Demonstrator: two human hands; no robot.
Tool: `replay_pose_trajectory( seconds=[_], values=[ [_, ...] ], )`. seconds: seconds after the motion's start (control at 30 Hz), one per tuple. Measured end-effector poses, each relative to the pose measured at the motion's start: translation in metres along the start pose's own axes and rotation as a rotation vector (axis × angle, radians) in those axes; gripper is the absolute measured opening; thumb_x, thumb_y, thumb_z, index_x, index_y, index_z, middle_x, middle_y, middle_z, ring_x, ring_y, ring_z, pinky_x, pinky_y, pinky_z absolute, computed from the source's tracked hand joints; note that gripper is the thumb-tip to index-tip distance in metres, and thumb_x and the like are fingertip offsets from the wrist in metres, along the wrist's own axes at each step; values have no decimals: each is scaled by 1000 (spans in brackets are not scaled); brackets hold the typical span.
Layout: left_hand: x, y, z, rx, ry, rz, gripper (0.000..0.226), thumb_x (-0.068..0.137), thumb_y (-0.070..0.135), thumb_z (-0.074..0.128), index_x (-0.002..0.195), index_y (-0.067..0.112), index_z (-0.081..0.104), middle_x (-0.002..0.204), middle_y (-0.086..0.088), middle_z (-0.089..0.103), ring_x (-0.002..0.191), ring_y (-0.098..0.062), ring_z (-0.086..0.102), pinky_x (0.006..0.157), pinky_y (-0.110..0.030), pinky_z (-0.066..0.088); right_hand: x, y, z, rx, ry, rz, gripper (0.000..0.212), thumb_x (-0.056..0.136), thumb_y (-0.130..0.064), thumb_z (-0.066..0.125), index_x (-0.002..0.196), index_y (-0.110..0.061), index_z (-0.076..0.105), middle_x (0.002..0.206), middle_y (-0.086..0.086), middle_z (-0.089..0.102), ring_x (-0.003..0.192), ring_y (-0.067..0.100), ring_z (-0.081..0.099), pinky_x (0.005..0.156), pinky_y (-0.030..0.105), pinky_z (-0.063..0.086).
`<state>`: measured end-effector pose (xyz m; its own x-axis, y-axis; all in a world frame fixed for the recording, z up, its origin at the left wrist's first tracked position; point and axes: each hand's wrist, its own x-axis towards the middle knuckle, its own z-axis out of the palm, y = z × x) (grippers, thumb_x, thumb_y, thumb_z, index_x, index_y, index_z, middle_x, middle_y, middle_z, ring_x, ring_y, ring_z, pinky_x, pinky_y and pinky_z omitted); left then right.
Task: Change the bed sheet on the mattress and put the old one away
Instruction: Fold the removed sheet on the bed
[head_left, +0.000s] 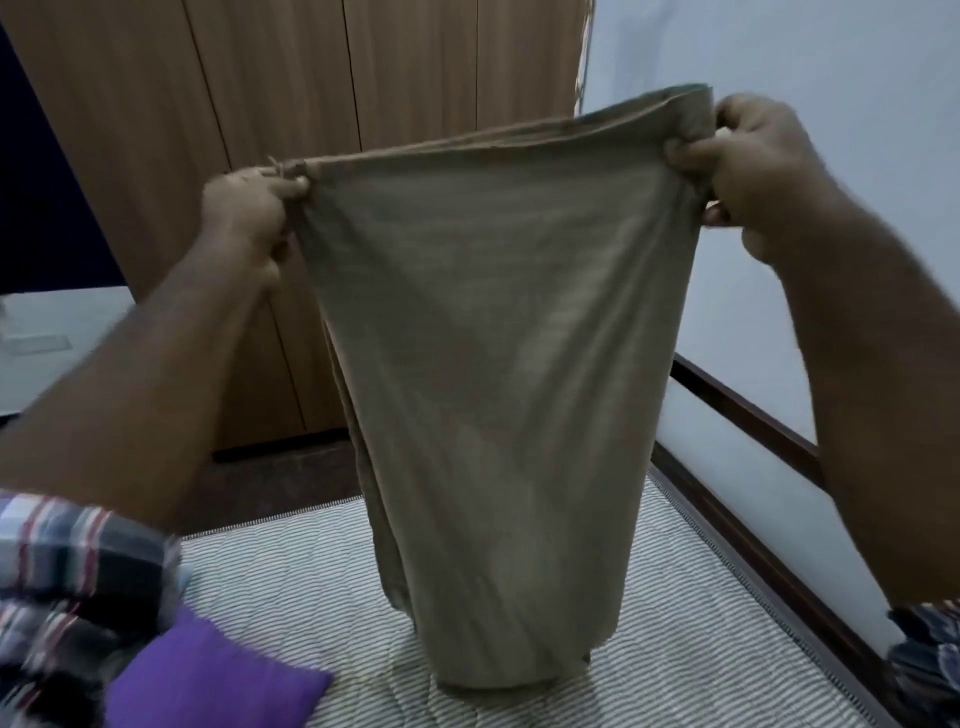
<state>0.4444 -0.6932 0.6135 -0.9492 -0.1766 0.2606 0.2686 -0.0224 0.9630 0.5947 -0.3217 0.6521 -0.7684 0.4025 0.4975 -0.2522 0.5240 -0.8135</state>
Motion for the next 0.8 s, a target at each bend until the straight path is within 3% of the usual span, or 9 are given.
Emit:
replay_pose_trajectory(
  seconds=[0.13,0.2,0.27,0.37,0.5,0.6,0.67,0.73,0.8],
  values=[
    [-25,23,13,39,-178,53,31,109,16,37,82,16,51,86,1,49,77,-5,45,79,-26,43,44,-18,-5,123,59,-12,14,99,-19,60,104,-24,72,111,5,74,97,12,72,63,26,57],
    [-44,-1,16,36,-272,-81,27,108,27,41,86,20,55,89,1,55,81,-9,53,92,-34,43,29,-13,1,329,-88,28,13,100,-30,60,105,-21,67,101,-6,77,91,5,73,66,21,58],
    [-63,-47,6,19,-399,-258,24,96,42,61,93,19,67,93,-2,67,84,-18,63,87,-39,51,-21,33,15,418,-216,246,21,98,-30,60,110,-14,67,102,-6,77,96,10,73,70,22,58],
    [-108,-143,-11,-25,-581,-535,59,64,41,91,109,7,74,108,-16,74,90,-26,73,75,-36,60,-118,131,39,463,-314,547,53,75,-26,81,115,6,66,113,15,74,112,35,68,76,33,61],
    [-140,-204,-30,-208,-488,-672,36,84,22,66,117,8,72,111,-14,74,92,-24,73,74,-32,60,-165,175,51,489,-282,709,45,81,-22,74,118,4,67,116,20,71,99,30,72,71,35,61],
    [-111,-175,-25,-216,-508,-580,19,82,28,69,90,13,79,89,-12,73,75,-21,72,69,-31,59,-132,161,53,507,-267,704,42,85,-26,71,119,0,67,108,14,74,99,28,69,70,35,60],
    [-88,-140,-17,-295,-508,-501,21,71,33,75,78,15,81,85,-9,76,75,-19,74,69,-30,60,-93,139,46,606,-266,582,27,88,-23,66,109,-7,69,89,3,75,82,18,70,63,25,56],
    [-74,-114,-17,-417,-551,-496,33,72,36,75,97,15,81,108,-9,76,99,-22,73,85,-37,59,-67,111,35,774,-314,406,26,88,-23,63,112,-15,71,91,-1,72,75,10,65,61,21,50],
    [-77,-118,-25,-333,-655,-523,50,70,37,84,113,14,76,124,-11,71,113,-28,68,93,-46,56,-68,109,33,741,-378,343,38,90,-18,60,128,-17,64,117,6,66,94,18,66,74,30,53]
  ],
)
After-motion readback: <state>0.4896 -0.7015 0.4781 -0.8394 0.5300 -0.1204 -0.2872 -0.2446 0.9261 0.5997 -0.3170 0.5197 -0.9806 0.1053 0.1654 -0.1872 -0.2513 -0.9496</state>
